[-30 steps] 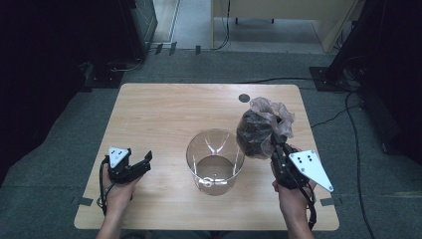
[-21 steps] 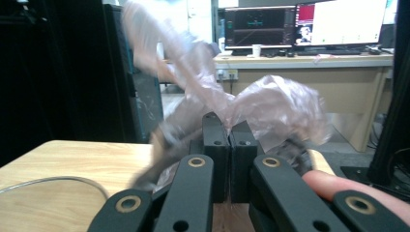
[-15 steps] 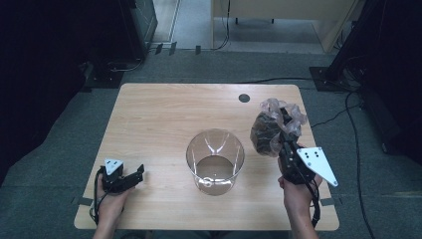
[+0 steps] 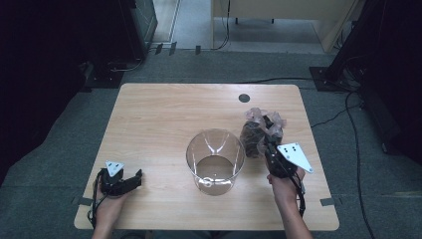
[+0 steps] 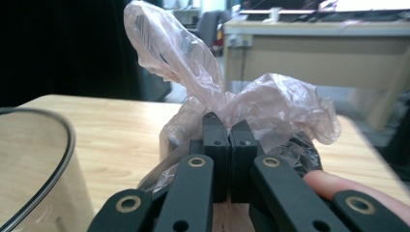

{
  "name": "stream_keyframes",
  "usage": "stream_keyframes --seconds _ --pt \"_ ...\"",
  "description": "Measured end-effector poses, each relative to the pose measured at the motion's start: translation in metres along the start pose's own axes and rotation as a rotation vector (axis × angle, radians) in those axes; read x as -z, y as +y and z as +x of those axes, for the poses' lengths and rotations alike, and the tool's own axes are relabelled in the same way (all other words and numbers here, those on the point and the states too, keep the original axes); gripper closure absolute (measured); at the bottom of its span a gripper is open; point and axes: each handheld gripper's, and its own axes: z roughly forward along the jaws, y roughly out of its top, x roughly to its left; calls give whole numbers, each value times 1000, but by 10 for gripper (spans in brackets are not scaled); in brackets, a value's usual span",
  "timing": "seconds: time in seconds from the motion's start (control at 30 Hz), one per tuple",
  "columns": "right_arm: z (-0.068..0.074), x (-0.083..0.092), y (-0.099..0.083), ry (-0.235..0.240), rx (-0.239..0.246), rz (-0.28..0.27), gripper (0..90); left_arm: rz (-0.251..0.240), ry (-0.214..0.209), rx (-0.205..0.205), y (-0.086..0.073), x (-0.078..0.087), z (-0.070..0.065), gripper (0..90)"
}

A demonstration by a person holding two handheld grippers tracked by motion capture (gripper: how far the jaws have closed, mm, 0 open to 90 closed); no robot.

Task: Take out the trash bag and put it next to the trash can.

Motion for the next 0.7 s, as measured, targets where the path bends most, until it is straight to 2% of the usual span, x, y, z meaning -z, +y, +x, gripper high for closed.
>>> stream_keyframes --seconds 0.13,0.3,0.47,0.63,0.7 --pt "7 -15 -4 67 20 -8 900 2 -3 5 0 0 0 194" --pt "12 -30 -5 136 -1 -30 899 0 -3 9 0 -1 -1 195" --pt "10 -35 -17 179 15 33 894 1 -3 9 0 -1 0 195" --pt "4 -32 -22 218 12 60 818 1 -6 8 0 -1 -1 195" --pt "2 -31 -22 230 11 75 747 1 -6 8 0 -1 -1 195"
